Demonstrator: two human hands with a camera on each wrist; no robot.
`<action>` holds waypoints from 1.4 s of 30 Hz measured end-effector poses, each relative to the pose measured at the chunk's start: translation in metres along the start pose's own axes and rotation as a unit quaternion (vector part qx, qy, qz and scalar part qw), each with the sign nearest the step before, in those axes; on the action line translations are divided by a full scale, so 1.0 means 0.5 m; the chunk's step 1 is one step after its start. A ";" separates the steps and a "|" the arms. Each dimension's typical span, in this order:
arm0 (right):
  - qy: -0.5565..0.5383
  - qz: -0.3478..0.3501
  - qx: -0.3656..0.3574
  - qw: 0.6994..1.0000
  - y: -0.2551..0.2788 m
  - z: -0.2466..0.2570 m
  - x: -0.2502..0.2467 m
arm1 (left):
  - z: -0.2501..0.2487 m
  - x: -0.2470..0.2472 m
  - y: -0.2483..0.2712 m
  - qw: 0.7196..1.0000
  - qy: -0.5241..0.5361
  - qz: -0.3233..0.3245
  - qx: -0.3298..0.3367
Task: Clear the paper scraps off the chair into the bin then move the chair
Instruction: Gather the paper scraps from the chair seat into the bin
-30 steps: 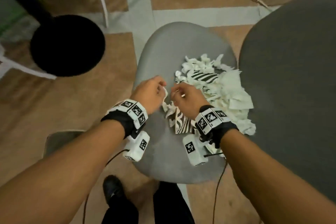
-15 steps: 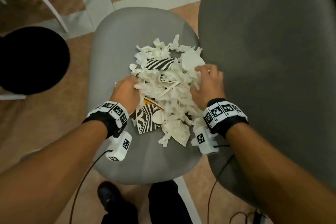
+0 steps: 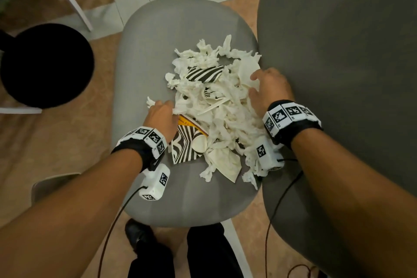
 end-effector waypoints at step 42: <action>-0.224 0.273 -0.105 0.930 0.461 0.701 0.349 | 0.698 -0.094 0.358 0.812 0.363 -0.187 -0.417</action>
Point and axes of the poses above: each hand's wrist, its own y-axis away from the middle knuckle, its own x-axis out of the palm, z = x × y, the point moved 1 cm from there along -y, towards the middle knuckle, and after that the axes turned 12 degrees about -z, right-handed, at the moved point
